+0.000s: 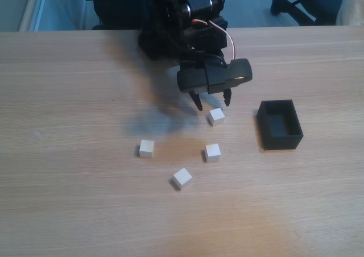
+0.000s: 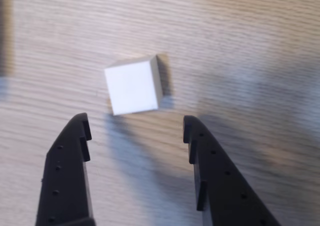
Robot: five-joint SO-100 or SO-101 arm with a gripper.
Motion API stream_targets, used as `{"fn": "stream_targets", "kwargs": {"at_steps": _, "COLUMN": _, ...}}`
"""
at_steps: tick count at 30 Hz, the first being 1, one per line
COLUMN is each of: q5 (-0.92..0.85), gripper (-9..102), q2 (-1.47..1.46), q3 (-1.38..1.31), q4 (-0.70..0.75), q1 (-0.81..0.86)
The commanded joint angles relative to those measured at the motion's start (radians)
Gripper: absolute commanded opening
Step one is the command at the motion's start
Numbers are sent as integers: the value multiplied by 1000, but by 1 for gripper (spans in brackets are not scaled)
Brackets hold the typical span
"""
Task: Pick blocks and place them in the box.
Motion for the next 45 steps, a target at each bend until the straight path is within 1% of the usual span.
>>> {"fn": "stream_targets", "kwargs": {"at_steps": 1, "q5": -5, "gripper": 19, "q2": -43, "q3": -37, "q4": -84, "q1": -14}}
{"fn": "stream_targets", "kwargs": {"at_steps": 5, "q5": -14, "gripper": 19, "q2": -92, "q3": -26, "q4": -155, "q1": -17}}
{"fn": "stream_targets", "kwargs": {"at_steps": 18, "q5": -2, "gripper": 17, "q2": -218, "q3": -28, "q4": -252, "q1": -26}}
{"fn": "stream_targets", "kwargs": {"at_steps": 21, "q5": 14, "gripper": 13, "q2": -244, "q3": -35, "q4": -267, "q1": -34}}
{"fn": "stream_targets", "kwargs": {"at_steps": 26, "q5": 49, "gripper": 1, "q2": -253, "q3": -34, "q4": -275, "q1": -43}}
{"fn": "stream_targets", "kwargs": {"at_steps": 31, "q5": 52, "gripper": 0, "q2": -198, "q3": -58, "q4": -236, "q1": -51}}
{"fn": "stream_targets", "kwargs": {"at_steps": 35, "q5": 54, "gripper": 0, "q2": -121, "q3": -147, "q4": -176, "q1": -115}}
{"fn": "stream_targets", "kwargs": {"at_steps": 38, "q5": 49, "gripper": 0, "q2": -117, "q3": -259, "q4": -143, "q1": -186}}
{"fn": "stream_targets", "kwargs": {"at_steps": 45, "q5": 35, "gripper": 4, "q2": -291, "q3": -558, "q4": -114, "q1": -316}}
